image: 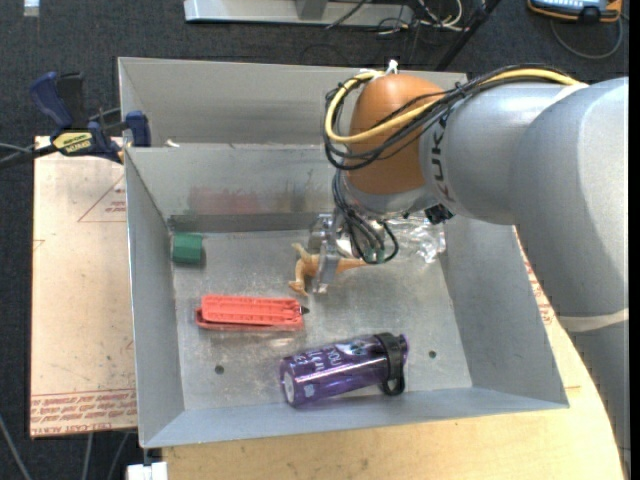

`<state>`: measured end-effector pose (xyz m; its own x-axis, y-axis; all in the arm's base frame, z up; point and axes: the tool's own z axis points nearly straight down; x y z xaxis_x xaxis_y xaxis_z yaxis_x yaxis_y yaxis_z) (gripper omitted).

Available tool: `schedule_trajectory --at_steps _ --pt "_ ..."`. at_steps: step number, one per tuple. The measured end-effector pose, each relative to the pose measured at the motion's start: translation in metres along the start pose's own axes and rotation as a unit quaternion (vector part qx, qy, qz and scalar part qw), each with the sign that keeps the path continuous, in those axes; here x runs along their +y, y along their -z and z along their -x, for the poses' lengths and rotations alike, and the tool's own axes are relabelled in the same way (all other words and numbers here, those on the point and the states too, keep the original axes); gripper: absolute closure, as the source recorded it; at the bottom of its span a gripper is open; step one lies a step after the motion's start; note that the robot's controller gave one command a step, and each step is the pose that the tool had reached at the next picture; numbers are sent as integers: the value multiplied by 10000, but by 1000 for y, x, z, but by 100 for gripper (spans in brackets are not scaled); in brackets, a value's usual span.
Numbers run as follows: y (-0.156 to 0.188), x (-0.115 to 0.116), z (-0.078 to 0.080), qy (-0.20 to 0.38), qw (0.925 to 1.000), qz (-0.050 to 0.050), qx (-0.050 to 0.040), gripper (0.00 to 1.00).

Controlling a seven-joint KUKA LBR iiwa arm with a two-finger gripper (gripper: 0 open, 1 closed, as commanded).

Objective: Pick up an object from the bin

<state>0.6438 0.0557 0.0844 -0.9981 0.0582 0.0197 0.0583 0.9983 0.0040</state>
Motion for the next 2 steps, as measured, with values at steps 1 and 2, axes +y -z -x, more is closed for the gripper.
schedule_trajectory --at_steps 1,2 --pt "23 0 -1 0 10000 0 11 100" --pt "49 0 -1 -1 10000 3 -7 100"
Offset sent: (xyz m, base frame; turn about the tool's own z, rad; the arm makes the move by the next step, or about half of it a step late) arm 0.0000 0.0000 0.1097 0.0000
